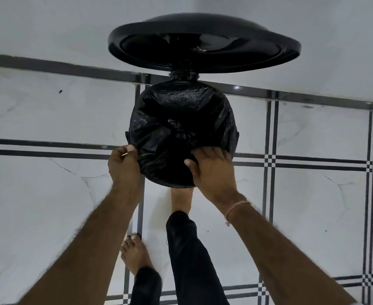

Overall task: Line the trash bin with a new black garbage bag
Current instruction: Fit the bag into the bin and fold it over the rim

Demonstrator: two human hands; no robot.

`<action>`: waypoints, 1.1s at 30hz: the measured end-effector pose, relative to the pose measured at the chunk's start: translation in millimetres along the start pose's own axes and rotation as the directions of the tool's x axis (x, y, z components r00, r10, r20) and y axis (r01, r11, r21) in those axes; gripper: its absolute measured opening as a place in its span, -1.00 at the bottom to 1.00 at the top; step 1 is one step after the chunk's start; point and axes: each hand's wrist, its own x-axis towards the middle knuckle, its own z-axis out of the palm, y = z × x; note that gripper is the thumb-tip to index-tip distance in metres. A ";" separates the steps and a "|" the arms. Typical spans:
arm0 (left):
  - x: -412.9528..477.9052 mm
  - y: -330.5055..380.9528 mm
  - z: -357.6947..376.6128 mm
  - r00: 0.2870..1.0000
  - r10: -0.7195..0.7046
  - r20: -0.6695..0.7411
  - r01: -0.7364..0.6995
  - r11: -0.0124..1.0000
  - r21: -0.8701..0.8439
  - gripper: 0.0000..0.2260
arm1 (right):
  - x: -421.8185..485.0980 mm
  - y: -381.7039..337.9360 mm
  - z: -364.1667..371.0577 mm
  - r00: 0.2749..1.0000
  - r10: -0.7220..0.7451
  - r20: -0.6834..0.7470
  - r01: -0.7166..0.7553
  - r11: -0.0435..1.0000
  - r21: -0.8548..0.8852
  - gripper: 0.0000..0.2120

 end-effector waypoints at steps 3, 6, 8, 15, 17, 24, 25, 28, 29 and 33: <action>8.7 1.5 2.3 0.961 0.259 -0.099 -0.236 0.951 0.197 -0.85 | 10.1 4.8 -3.0 0.965 0.080 -0.251 -0.064 0.996 0.068 -0.48; 27.4 16.8 17.1 0.882 0.469 0.035 -0.445 0.808 0.386 -0.73 | 33.2 9.8 -9.7 0.940 0.246 -0.235 -0.212 0.964 0.160 -0.31; 38.4 31.9 31.9 0.831 0.536 0.148 -0.534 0.696 0.480 -0.71 | 52.0 12.8 -15.2 0.928 0.311 -0.207 -0.247 0.926 0.285 -0.31; 70.3 58.9 29.2 0.867 0.449 0.217 -0.492 0.701 0.517 -0.81 | 82.1 40.1 -28.5 0.895 0.385 -0.226 -0.162 0.752 0.638 -0.59; 71.3 62.1 29.0 0.845 0.471 0.253 -0.530 0.671 0.519 -0.81 | 90.3 46.3 -33.0 0.897 0.374 -0.237 -0.164 0.778 0.606 -0.62; 77.2 74.0 91.6 0.764 0.523 0.378 -0.630 0.479 0.611 -0.70 | 136.9 32.7 -35.8 0.913 0.332 -0.236 -0.122 0.776 0.619 -0.62; 82.6 73.4 95.4 0.765 0.511 0.393 -0.624 0.438 0.647 -0.71 | 141.7 33.0 -33.9 0.908 0.357 -0.218 -0.153 0.769 0.620 -0.61; 94.7 73.9 95.6 0.751 0.459 0.476 -0.643 0.341 0.686 -0.69 | 152.8 37.1 -28.1 0.892 0.400 -0.211 -0.219 0.790 0.573 -0.62; 97.3 74.1 93.8 0.743 0.448 0.498 -0.655 0.329 0.680 -0.67 | 154.5 38.0 -27.9 0.889 0.401 -0.219 -0.226 0.803 0.551 -0.62; 97.6 75.6 88.8 0.748 0.404 0.526 -0.661 0.395 0.637 -0.64 | 156.8 44.2 -32.5 0.917 0.362 -0.166 -0.206 0.788 0.581 -0.59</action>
